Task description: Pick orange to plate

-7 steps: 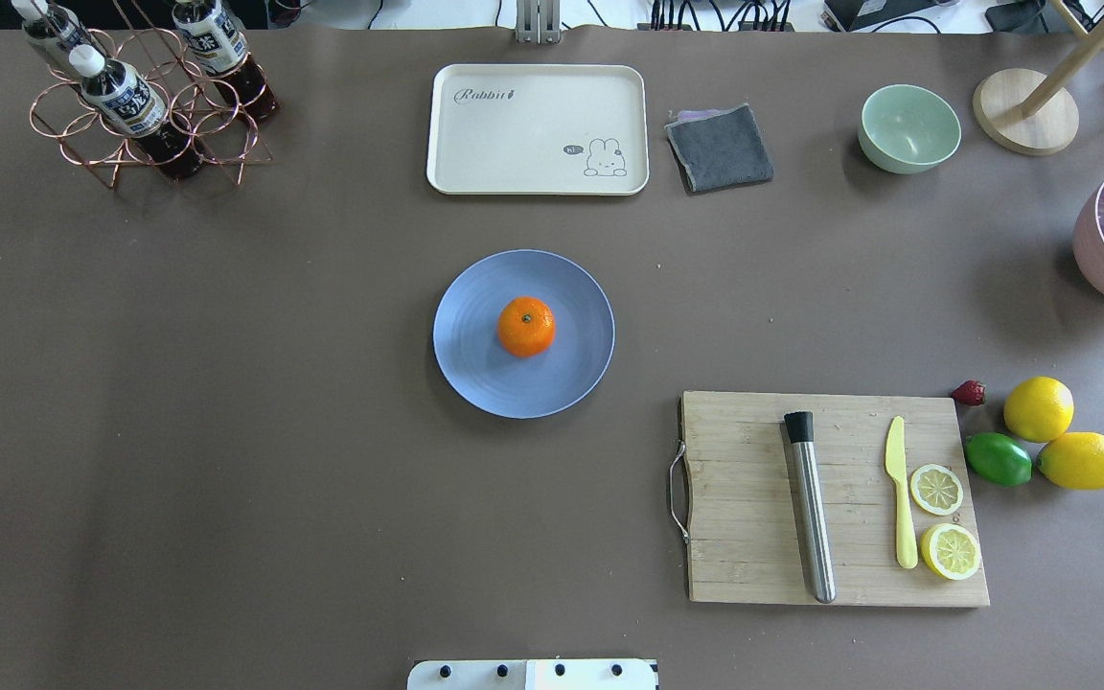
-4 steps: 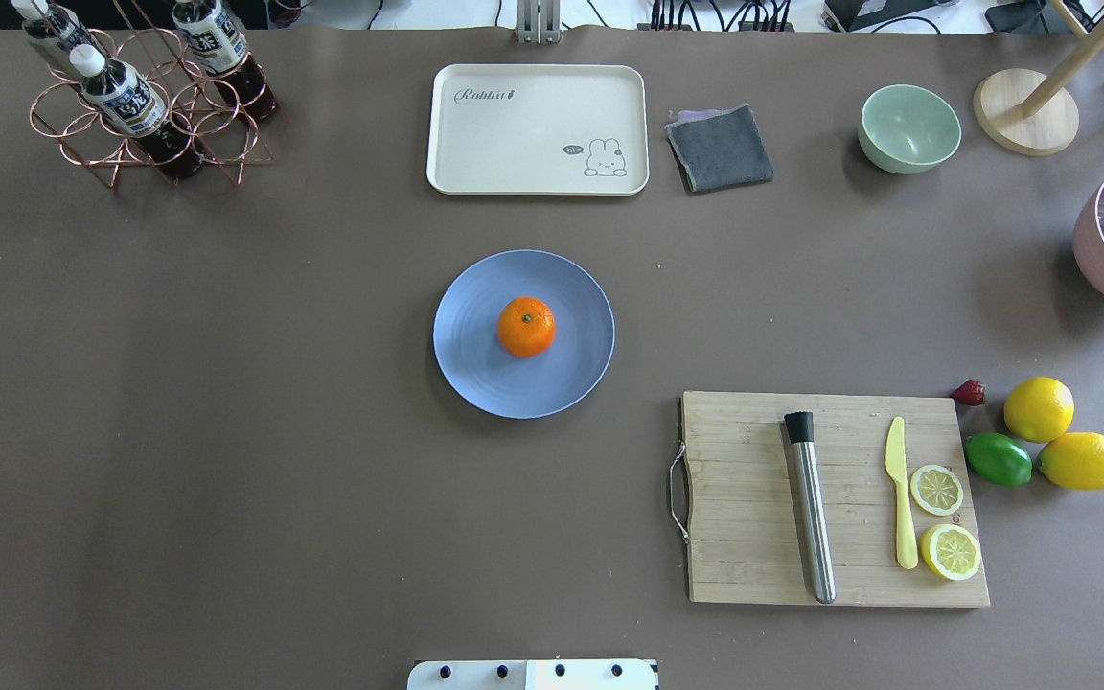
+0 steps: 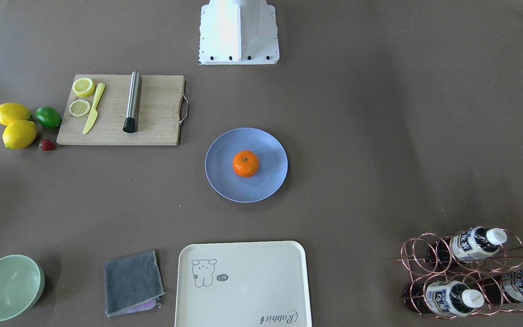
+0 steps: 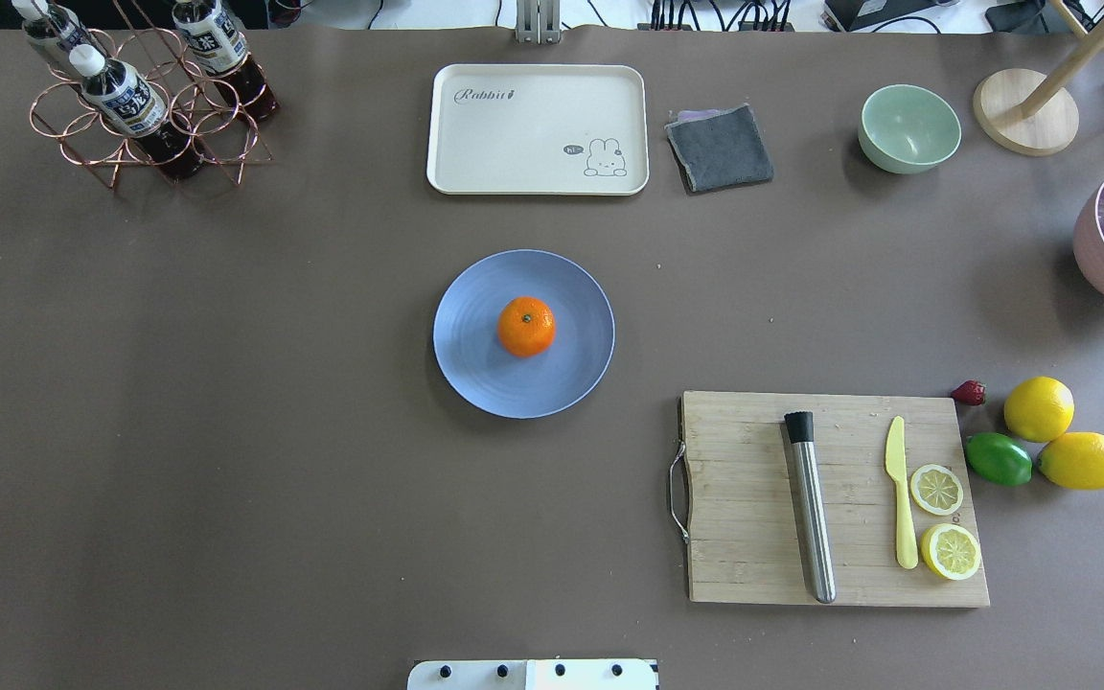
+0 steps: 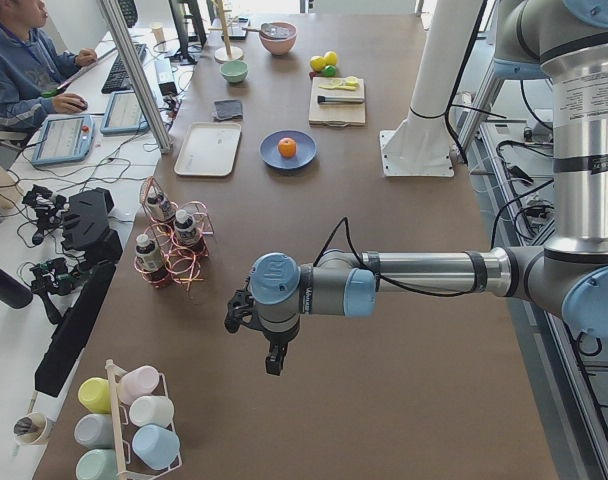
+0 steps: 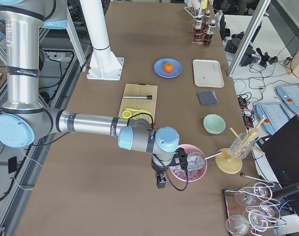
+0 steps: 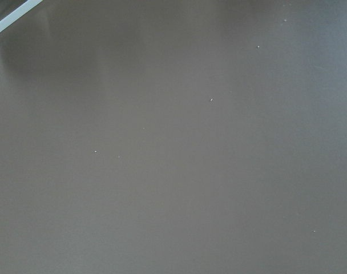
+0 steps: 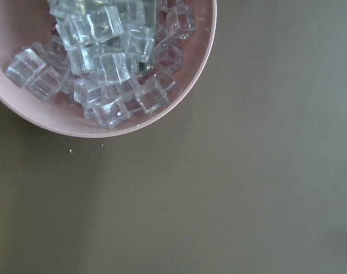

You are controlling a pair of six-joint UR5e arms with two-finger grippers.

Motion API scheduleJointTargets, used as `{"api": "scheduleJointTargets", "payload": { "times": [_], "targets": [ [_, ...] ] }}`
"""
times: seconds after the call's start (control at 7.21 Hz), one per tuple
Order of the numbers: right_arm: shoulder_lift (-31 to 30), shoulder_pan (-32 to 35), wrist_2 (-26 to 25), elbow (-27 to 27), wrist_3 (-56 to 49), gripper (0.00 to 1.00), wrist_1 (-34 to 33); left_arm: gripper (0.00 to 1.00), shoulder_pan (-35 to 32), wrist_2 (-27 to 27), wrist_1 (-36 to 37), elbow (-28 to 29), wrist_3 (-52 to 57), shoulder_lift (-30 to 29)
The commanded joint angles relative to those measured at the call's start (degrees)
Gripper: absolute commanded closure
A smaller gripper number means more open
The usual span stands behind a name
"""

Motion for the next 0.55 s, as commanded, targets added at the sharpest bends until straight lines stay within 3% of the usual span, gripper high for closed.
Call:
{"api": "scheduleJointTargets", "payload": {
  "times": [0.0,0.42],
  "targets": [
    [0.0,0.0,0.5,0.0,0.0,0.0,0.0,0.0,0.0,0.1,-0.1,-0.3,-0.1,0.2],
    [0.0,0.0,1.0,0.1,-0.1,0.0,0.0,0.0,0.0,0.1,-0.1,-0.4,-0.1,0.6]
  ]
}}
